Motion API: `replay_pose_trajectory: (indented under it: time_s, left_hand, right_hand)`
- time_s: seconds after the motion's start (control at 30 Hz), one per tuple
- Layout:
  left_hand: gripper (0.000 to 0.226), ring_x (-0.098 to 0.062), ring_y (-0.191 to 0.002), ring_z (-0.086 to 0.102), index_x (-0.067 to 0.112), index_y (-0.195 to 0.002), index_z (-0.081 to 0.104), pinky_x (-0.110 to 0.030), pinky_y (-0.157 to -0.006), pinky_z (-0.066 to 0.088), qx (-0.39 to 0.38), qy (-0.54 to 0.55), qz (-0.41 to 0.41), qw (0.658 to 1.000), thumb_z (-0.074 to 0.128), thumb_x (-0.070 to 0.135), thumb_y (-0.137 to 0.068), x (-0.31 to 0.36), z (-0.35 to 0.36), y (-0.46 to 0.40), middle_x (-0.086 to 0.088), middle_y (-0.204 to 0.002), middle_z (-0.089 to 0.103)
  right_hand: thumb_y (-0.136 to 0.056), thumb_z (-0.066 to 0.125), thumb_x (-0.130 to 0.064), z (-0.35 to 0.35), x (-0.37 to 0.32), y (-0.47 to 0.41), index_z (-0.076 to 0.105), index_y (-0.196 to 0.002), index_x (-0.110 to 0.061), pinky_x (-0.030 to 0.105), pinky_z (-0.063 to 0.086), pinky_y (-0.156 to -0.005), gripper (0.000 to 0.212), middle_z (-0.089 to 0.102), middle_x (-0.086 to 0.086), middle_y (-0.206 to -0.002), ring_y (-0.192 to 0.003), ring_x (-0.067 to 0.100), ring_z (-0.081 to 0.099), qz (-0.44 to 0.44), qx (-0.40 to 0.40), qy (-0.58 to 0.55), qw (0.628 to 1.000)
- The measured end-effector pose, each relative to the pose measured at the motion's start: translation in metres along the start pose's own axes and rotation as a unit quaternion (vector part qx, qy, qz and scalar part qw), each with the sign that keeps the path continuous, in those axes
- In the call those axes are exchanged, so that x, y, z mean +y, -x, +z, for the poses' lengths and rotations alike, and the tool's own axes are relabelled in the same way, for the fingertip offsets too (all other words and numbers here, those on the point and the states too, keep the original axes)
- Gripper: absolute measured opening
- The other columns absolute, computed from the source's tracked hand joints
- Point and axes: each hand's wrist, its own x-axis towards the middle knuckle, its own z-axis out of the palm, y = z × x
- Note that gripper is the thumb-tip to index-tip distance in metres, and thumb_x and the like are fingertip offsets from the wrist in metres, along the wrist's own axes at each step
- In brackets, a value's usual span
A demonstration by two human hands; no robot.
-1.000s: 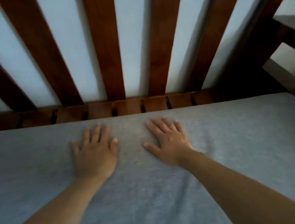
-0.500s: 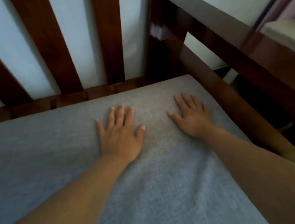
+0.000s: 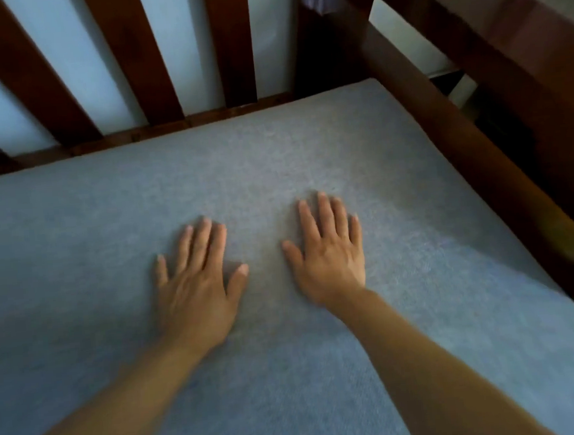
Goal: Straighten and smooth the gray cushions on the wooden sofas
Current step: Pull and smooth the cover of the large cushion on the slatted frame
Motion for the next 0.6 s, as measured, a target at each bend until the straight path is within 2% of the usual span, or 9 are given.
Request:
replay_pose_trajectory:
  time_s: [0.07, 0.13, 0.2, 0.23, 0.3, 0.37, 0.4, 0.5, 0.6]
  left_hand:
    - [0.074, -0.018, -0.147, 0.01, 0.017, -0.151, 0.023, -0.056, -0.113, 0.006, 0.006, 0.03, -0.034, 0.999, 0.019, 0.055, -0.087, -0.028, -0.008, 0.03, 0.001, -0.16, 0.012]
    - [0.069, -0.023, -0.145, 0.02, 0.014, -0.149, 0.028, -0.059, -0.111, 0.011, 0.024, 0.037, -0.046, 0.998, 0.027, 0.05, -0.09, -0.05, -0.015, 0.064, -0.003, -0.158, 0.02]
    - [0.071, -0.027, -0.142, 0.028, 0.013, -0.146, 0.035, -0.063, -0.107, 0.022, -0.005, -0.023, -0.007, 1.0, 0.028, 0.053, -0.088, -0.073, -0.014, 0.106, -0.005, -0.155, 0.027]
    - [0.074, -0.026, -0.143, 0.026, 0.013, -0.147, 0.036, -0.063, -0.107, 0.023, -0.033, -0.031, 0.0, 0.999, 0.025, 0.055, -0.087, -0.081, -0.013, 0.117, -0.005, -0.156, 0.027]
    - [0.079, -0.022, -0.145, 0.018, 0.012, -0.149, 0.031, -0.061, -0.11, 0.015, -0.027, 0.003, -0.029, 0.999, 0.017, 0.056, -0.085, -0.086, -0.021, 0.129, -0.003, -0.158, 0.021]
    - [0.073, -0.022, -0.145, 0.018, 0.012, -0.149, 0.027, -0.06, -0.111, 0.01, 0.0, 0.04, -0.042, 0.998, 0.022, 0.051, -0.088, -0.081, -0.029, 0.15, -0.004, -0.158, 0.02]
    - [0.07, -0.022, -0.145, 0.021, 0.012, -0.149, 0.027, -0.061, -0.11, 0.013, 0.012, 0.035, -0.025, 0.999, 0.026, 0.048, -0.089, -0.082, -0.026, 0.171, -0.003, -0.157, 0.022]
    - [0.069, -0.023, -0.143, 0.024, 0.011, -0.147, 0.032, -0.066, -0.104, 0.029, -0.035, 0.002, 0.031, 0.999, 0.031, 0.047, -0.088, -0.078, -0.014, 0.238, -0.004, -0.156, 0.026]
    - [0.064, -0.019, -0.145, 0.019, 0.013, -0.149, 0.029, -0.06, -0.11, 0.019, -0.033, 0.04, 0.043, 0.998, 0.03, 0.043, -0.092, -0.053, -0.009, 0.266, -0.002, -0.158, 0.022]
  right_hand:
    - [-0.098, 0.032, -0.052, -0.004, -0.021, 0.018, 0.014, -0.153, -0.019, 0.04, -0.009, -0.117, 0.067, -0.001, 0.01, -0.161, -0.148, 0.026, -0.007, 0.017, 0.016, -0.028, 0.999]
    - [-0.096, 0.032, -0.052, 0.001, -0.042, 0.053, 0.022, -0.151, -0.02, 0.042, -0.005, -0.117, 0.065, 0.01, 0.007, -0.16, -0.148, 0.028, 0.004, -0.02, 0.073, -0.037, 0.996]
    - [-0.092, 0.028, -0.058, 0.02, -0.064, 0.093, 0.024, -0.151, -0.024, 0.047, 0.001, -0.117, 0.068, 0.013, 0.005, -0.16, -0.147, 0.03, 0.011, -0.079, 0.017, -0.002, 0.997]
    - [-0.091, 0.028, -0.06, 0.027, -0.069, 0.105, 0.024, -0.151, -0.024, 0.047, 0.001, -0.117, 0.07, 0.012, 0.005, -0.16, -0.147, 0.029, 0.009, -0.083, -0.009, 0.016, 0.996]
    - [-0.092, 0.03, -0.056, 0.026, -0.081, 0.124, 0.024, -0.151, -0.019, 0.046, -0.002, -0.118, 0.07, 0.01, 0.009, -0.16, -0.148, 0.028, 0.003, -0.032, -0.029, -0.026, 0.999]
    - [-0.093, 0.033, -0.048, 0.02, -0.095, 0.159, 0.034, -0.147, -0.015, 0.048, 0.006, -0.118, 0.064, 0.021, 0.011, -0.158, -0.147, 0.03, 0.012, 0.014, 0.045, -0.065, 0.997]
    - [-0.092, 0.035, -0.047, 0.024, -0.104, 0.186, 0.037, -0.146, -0.016, 0.051, 0.011, -0.117, 0.062, 0.025, 0.009, -0.157, -0.146, 0.03, 0.016, 0.007, 0.053, -0.076, 0.996]
    - [-0.09, 0.036, -0.048, 0.05, -0.112, 0.248, 0.038, -0.145, -0.019, 0.056, 0.022, -0.111, 0.062, 0.028, 0.007, -0.156, -0.144, 0.029, 0.02, -0.051, -0.001, -0.024, 0.998]
    - [-0.092, 0.037, -0.042, 0.044, -0.092, 0.26, 0.043, -0.142, -0.014, 0.054, 0.017, -0.115, 0.057, 0.032, 0.012, -0.153, -0.143, 0.031, 0.023, 0.042, 0.068, -0.051, 0.995]
